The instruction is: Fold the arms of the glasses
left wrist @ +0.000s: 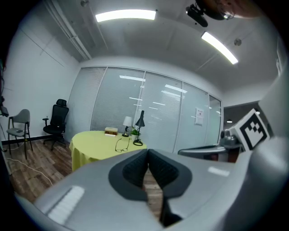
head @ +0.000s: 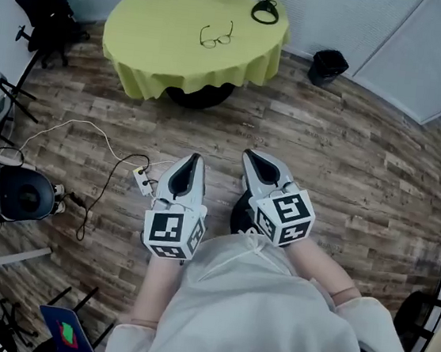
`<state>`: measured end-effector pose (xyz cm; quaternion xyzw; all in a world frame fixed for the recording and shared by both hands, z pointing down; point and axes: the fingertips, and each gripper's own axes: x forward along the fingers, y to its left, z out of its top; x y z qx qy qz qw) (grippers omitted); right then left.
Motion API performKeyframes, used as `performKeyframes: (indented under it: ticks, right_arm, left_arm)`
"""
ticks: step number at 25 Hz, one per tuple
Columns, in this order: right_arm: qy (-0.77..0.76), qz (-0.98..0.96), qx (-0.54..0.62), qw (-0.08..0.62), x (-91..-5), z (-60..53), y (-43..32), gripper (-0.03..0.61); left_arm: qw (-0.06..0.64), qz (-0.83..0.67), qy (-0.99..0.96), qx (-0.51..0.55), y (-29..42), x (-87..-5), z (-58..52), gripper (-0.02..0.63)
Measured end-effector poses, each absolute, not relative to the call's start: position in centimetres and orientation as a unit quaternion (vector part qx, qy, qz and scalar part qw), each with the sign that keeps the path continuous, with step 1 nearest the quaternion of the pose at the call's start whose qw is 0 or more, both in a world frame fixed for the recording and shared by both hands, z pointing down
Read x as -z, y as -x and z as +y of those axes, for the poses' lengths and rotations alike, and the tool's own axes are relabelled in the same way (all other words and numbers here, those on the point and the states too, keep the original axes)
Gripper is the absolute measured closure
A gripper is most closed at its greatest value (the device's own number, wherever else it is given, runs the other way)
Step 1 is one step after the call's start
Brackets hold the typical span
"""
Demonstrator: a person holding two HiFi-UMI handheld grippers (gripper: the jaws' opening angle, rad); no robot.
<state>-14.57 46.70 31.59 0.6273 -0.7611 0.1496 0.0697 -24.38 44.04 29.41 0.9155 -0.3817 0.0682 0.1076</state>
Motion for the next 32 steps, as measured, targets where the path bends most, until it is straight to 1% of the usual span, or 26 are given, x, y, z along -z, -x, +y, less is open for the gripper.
performKeyframes:
  ticks: [5,9,19,24,32]
  right_arm:
    - [-0.61,-0.774,-0.15,0.079,-31.9,40.5,10.3,0.58]
    - [-0.594,-0.784,-0.157,0.091,-32.2,34.6,5.2,0.58]
    - [-0.563,-0.803,-0.157,0.116,-33.4,22.4,-7.1,0.58]
    - [-0.554,-0.806,-0.165,0.125,-34.4,18.0,-10.6,0.58]
    - [-0.537,-0.812,-0.176,0.144,-36.7,10.4,-11.6,0.58]
  left_arm:
    - [0.111,-0.4,-0.906,-0.077,20.1,-29.7,38.3,0.607]
    - [0.123,-0.418,-0.896,-0.083,15.4,-29.9,32.6,0.607]
    - [0.125,-0.454,-0.879,-0.076,3.8,-30.3,20.5,0.607]
    - [0.135,-0.466,-0.87,-0.086,1.3,-31.3,17.0,0.607]
    - [0.156,-0.486,-0.855,-0.092,1.2,-33.2,9.1,0.607]
